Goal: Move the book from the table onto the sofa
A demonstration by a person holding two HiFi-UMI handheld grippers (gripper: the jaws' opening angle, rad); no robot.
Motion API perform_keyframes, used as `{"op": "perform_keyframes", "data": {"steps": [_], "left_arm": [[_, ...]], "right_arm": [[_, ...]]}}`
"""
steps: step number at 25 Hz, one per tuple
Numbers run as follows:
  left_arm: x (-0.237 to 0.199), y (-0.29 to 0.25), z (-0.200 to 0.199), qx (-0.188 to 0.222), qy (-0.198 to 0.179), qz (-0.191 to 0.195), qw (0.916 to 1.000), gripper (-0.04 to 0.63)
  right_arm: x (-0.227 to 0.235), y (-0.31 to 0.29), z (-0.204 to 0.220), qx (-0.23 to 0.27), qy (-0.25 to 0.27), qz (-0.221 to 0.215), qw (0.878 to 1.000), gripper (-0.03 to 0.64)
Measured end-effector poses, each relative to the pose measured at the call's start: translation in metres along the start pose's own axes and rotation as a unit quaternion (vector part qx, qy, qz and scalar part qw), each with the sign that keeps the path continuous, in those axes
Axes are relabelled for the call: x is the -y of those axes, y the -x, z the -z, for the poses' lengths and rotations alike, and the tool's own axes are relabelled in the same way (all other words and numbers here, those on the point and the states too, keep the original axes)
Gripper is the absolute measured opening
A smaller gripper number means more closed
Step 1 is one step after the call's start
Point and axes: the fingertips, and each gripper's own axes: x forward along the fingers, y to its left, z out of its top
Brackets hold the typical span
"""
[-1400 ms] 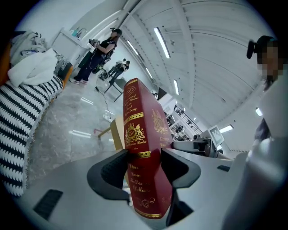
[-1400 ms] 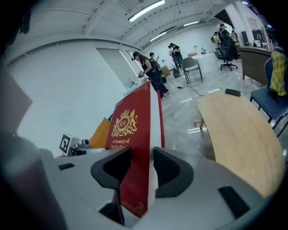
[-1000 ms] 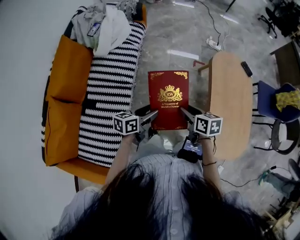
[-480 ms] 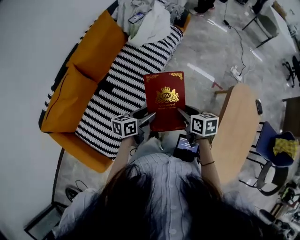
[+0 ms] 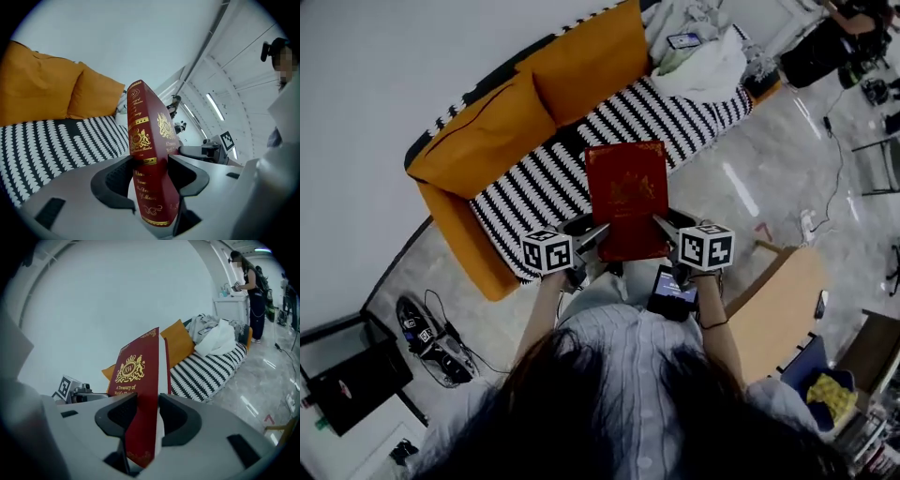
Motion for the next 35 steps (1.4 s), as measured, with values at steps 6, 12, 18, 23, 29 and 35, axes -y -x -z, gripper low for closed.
{"op": "perform_keyframes", "data": {"steps": [6,12,18,23,29,35], "left_arm": [[-0.042,0.026,-0.017,0.064,0.065,-0.055,0.9943,0.241],[-0.083,0.037,-0.034,0.082,0.098,-0.107,0.986,0.241],[-0.123,0.035,-0.052,0.095,0.135,-0.139,0.9765,0.241],[-0.155,0.028,-0.049,0.091,0.166,-0.162,0.9685,0.241],[-0.196,0.015,-0.036,0.071,0.2,-0.183,0.96,0.241],[-0.236,-0.002,-0.02,0.046,0.213,-0.205,0.9541,0.239]], "right_arm": [[-0.023,-0.06,-0.03,-0.06,0.047,-0.061,0.995,0.16],[-0.034,-0.118,-0.05,-0.12,0.082,-0.102,0.984,0.158],[-0.033,-0.17,-0.069,-0.164,0.092,-0.131,0.973,0.158],[-0.026,-0.207,-0.067,-0.2,0.098,-0.143,0.964,0.156],[-0.012,-0.255,-0.054,-0.243,0.105,-0.158,0.951,0.153],[0.01,-0.295,-0.035,-0.278,0.108,-0.155,0.942,0.15]]}}
